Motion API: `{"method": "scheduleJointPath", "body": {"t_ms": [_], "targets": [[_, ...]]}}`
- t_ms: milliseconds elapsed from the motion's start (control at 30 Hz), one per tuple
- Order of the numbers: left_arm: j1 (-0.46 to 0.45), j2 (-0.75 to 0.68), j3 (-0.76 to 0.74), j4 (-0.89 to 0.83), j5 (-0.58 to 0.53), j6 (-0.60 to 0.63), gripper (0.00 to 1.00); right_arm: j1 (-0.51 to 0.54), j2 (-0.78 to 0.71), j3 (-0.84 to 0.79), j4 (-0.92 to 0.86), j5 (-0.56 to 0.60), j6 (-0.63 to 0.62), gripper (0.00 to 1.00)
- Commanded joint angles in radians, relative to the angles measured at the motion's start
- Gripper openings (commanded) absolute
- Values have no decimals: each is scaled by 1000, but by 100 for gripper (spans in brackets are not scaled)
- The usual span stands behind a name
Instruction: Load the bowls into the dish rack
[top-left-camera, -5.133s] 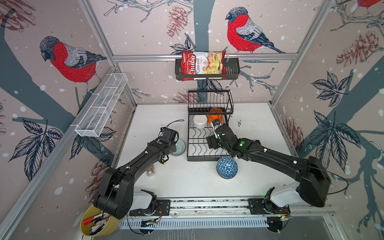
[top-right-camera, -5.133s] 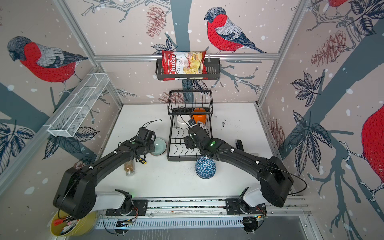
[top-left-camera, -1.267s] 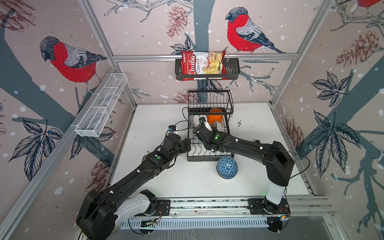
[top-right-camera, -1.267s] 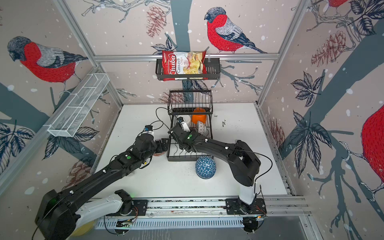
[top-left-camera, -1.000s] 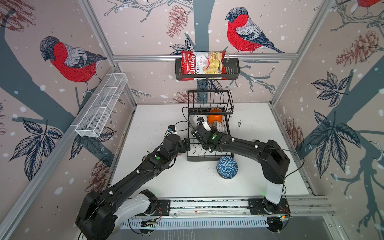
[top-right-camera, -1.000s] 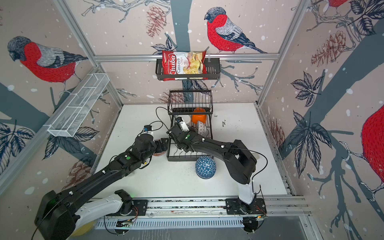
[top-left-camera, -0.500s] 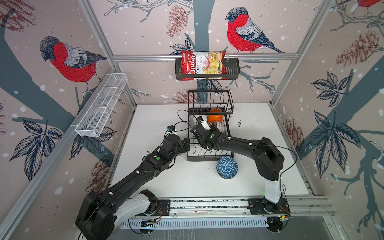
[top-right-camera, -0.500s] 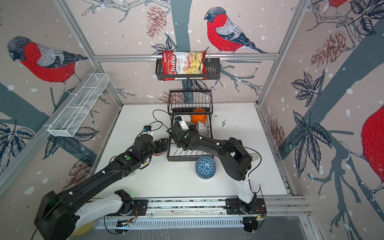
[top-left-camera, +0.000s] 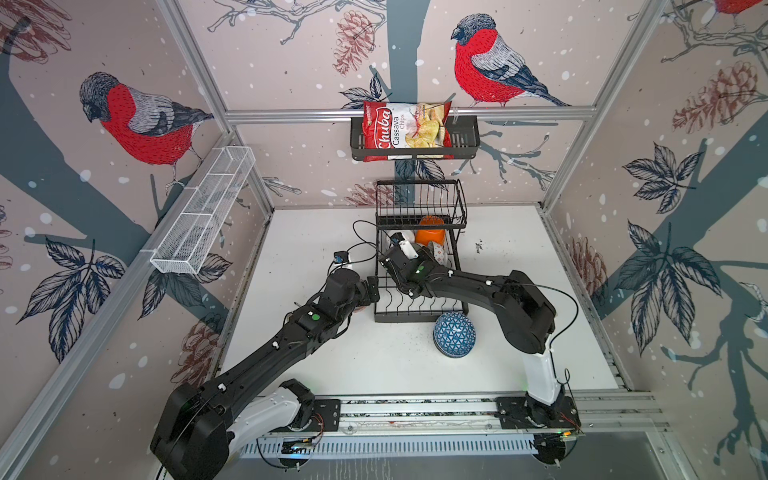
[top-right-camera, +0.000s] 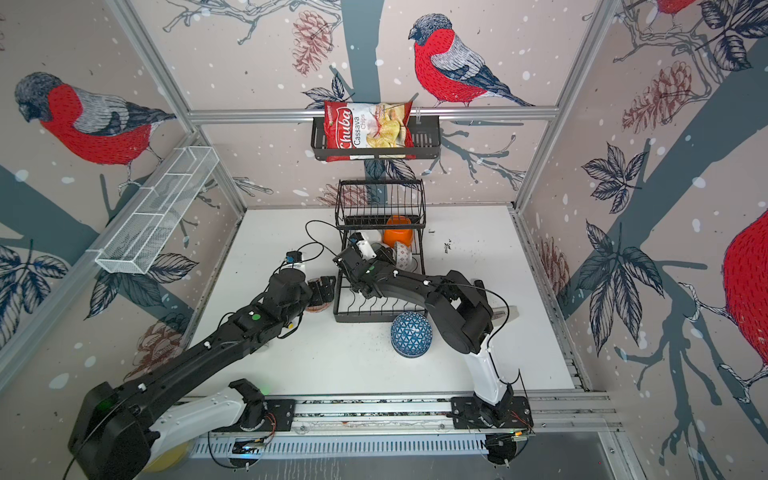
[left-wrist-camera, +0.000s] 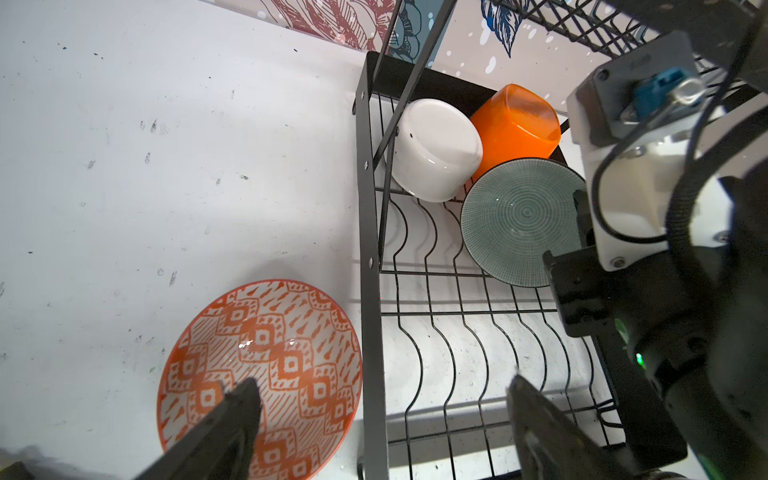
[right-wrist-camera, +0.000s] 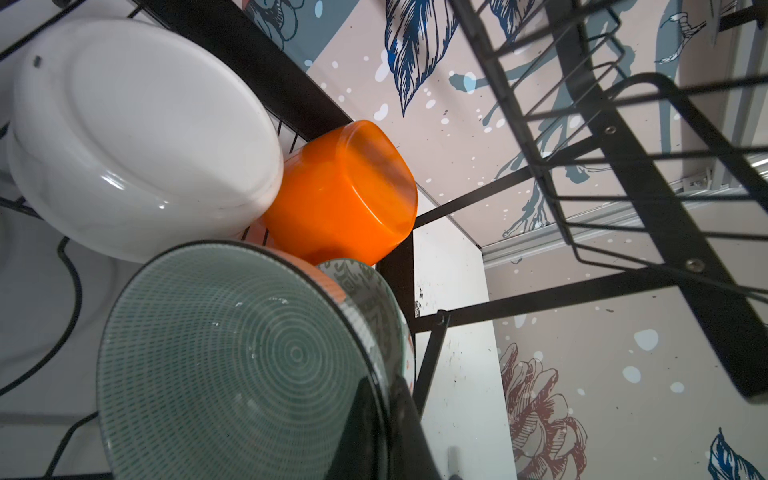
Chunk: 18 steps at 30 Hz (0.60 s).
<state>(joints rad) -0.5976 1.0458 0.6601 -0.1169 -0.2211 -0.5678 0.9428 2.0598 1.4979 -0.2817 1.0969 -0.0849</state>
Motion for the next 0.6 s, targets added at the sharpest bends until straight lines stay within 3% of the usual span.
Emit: {"method": "scheduleJointPath", "body": {"t_ms": [0,567], "targets": [[4,-5,-4,32,-15,11,92,-3,12,15,52,66,-22,0],[12,-17,-11,31,-9,13,92,-30,84,69,112,112,-93,0]]}}
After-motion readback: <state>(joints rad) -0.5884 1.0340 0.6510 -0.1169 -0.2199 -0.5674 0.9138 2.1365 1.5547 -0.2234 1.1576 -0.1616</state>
